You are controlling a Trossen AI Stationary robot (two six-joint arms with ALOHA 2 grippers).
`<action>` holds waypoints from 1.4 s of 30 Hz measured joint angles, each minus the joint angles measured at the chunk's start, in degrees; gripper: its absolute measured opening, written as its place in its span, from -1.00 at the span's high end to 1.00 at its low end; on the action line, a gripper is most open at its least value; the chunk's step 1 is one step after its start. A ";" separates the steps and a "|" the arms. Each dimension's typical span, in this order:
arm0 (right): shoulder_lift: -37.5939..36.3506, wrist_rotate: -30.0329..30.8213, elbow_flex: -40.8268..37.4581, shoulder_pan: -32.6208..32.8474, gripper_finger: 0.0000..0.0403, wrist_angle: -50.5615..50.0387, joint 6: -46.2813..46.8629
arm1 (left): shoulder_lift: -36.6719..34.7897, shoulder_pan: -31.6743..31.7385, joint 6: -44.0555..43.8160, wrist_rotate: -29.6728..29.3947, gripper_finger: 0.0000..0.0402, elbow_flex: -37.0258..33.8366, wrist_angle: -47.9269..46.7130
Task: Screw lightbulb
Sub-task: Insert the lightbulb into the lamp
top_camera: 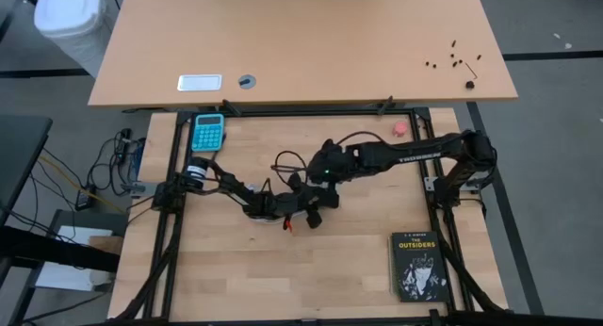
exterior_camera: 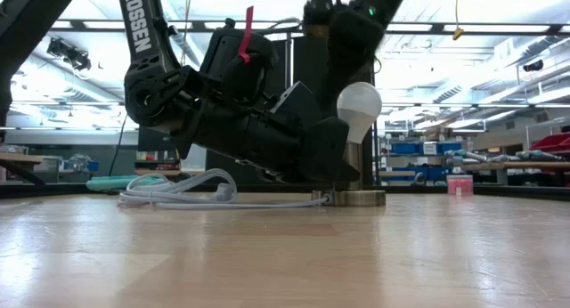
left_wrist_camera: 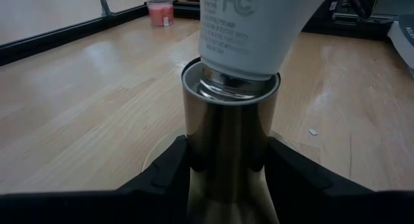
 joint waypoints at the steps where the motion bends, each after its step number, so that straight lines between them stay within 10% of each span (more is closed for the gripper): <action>1: -0.45 0.00 0.66 0.00 -0.66 -0.33 -0.04 | 0.00 -0.02 0.00 0.00 0.18 0.00 -0.05; 13: -14.66 8.79 -2.00 3.34 -0.66 -1.34 3.40 | 0.00 -0.04 0.00 -0.02 0.18 0.00 -0.15; 23: -27.76 18.78 -25.34 10.19 -0.65 12.57 16.29 | 0.02 -0.26 0.00 0.30 0.17 0.00 0.00; 42: -31.25 29.97 -44.25 18.88 -0.58 28.44 28.77 | 0.07 -0.39 -0.04 0.68 0.17 -0.02 0.40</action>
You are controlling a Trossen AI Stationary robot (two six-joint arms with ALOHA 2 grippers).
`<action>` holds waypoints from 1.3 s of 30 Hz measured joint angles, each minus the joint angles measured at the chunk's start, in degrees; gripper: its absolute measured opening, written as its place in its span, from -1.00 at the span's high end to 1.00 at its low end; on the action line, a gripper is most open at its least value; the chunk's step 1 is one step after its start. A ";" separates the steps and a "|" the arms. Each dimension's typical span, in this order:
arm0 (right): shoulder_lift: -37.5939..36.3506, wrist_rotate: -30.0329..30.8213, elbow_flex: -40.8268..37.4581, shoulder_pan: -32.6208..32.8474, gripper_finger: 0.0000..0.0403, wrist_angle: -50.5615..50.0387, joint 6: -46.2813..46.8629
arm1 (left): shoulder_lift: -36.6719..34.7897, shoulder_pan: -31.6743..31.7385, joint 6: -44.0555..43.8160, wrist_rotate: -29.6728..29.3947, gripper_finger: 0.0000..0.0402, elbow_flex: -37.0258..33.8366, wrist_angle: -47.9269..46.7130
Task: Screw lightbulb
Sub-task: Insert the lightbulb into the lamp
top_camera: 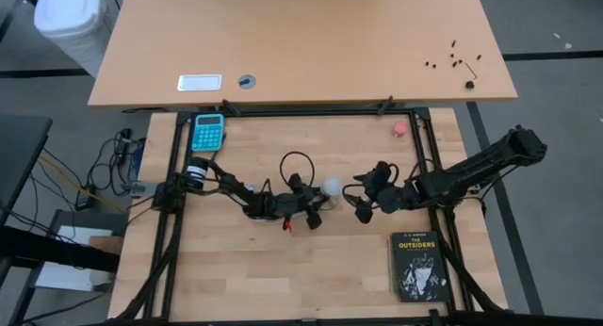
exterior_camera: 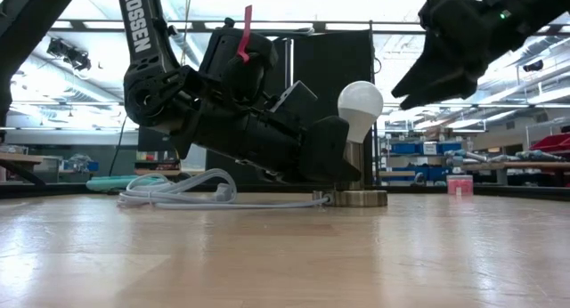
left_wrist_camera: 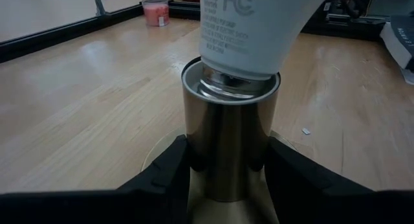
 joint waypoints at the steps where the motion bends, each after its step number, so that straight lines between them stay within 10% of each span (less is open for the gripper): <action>1: 0.00 0.55 -0.49 0.15 -0.58 0.64 0.09 | 0.00 0.00 0.00 0.00 0.17 0.00 0.00; 18: 18.47 2.60 -4.94 -1.20 -0.58 29.75 -7.38 | 0.00 0.00 -0.17 0.00 0.17 0.00 -0.27; 39: 20.37 -10.72 -4.93 -7.03 -0.60 38.42 -22.06 | 0.00 0.00 2.63 4.58 0.17 -0.02 0.00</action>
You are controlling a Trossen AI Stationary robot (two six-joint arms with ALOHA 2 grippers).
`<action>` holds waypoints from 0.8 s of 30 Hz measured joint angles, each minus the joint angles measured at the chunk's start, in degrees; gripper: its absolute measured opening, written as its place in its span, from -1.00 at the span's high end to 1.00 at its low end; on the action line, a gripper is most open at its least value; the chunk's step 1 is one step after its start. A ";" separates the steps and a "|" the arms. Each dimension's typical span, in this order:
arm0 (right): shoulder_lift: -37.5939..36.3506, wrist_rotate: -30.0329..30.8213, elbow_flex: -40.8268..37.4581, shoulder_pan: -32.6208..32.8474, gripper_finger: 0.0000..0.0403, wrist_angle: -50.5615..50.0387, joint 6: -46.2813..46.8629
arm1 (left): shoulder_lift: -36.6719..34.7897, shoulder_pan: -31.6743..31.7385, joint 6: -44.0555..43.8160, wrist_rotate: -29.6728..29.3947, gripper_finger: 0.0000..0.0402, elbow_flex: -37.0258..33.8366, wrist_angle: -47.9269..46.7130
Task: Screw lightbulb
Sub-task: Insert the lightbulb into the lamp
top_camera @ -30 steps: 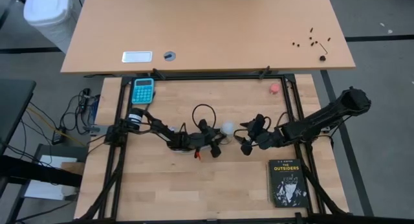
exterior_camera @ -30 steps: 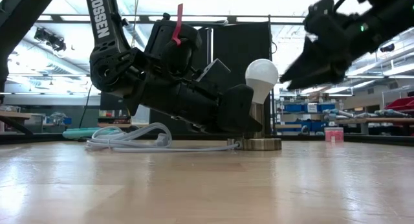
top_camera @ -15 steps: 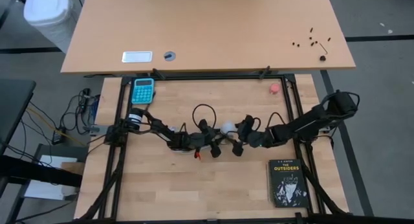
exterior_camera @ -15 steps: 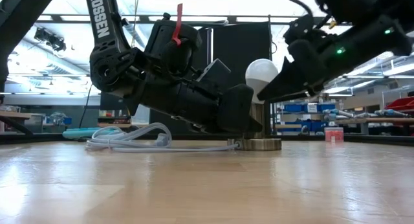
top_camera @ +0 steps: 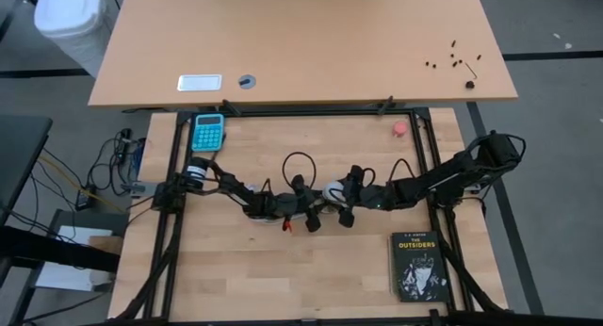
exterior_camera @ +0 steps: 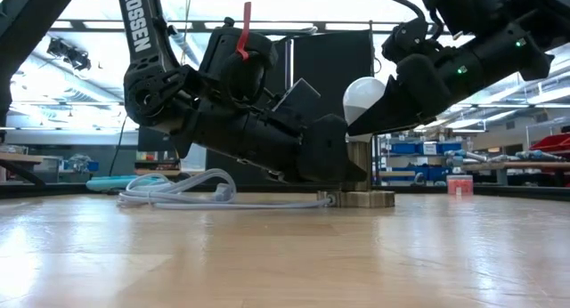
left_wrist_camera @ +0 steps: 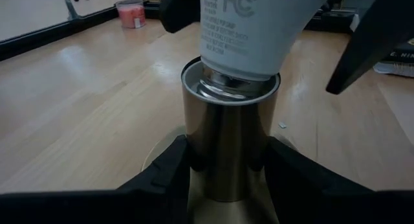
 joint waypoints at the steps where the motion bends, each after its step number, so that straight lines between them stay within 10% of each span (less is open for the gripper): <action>1: 0.00 -0.18 0.00 0.00 -0.60 0.02 0.01 | 0.00 0.00 0.04 0.07 0.17 0.00 -0.02; 24: -1.60 -2.88 0.60 -0.02 -0.15 -1.16 1.07 | -0.02 -0.04 1.29 1.25 0.17 0.00 -0.15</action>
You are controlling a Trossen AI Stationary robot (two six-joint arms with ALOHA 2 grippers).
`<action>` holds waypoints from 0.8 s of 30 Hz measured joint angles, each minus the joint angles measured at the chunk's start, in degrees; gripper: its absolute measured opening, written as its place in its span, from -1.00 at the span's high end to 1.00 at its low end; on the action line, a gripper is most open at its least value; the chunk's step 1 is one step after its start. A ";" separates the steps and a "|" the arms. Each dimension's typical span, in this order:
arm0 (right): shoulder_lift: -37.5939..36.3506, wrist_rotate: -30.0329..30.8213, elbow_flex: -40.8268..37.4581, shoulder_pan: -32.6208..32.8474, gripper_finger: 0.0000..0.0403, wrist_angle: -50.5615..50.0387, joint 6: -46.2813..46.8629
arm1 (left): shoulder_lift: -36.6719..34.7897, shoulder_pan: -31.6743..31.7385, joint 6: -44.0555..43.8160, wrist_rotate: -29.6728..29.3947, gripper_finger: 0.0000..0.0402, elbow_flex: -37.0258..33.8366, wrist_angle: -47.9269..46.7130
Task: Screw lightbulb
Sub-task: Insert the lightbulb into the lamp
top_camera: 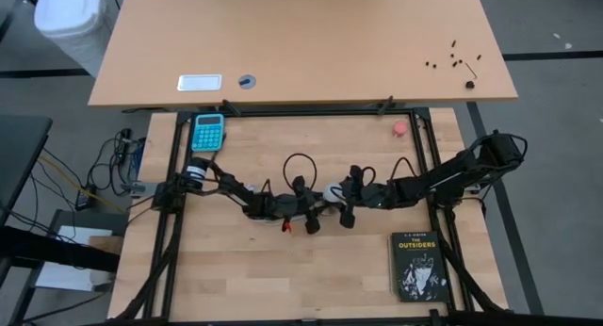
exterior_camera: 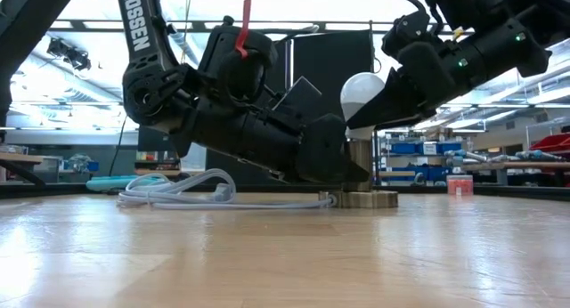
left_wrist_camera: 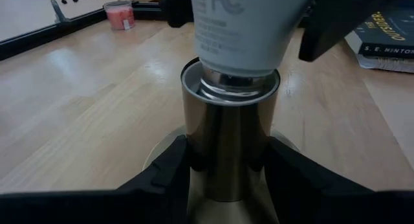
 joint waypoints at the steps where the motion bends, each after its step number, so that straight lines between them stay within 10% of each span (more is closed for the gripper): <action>1: 0.00 -0.15 0.49 0.00 -0.14 -0.85 0.00 | 0.00 -0.04 0.00 0.00 0.17 0.00 -0.02; 24: -0.07 1.40 2.95 -1.24 -0.13 -7.14 7.54 | 0.00 0.04 -4.35 -5.51 0.17 -0.02 0.09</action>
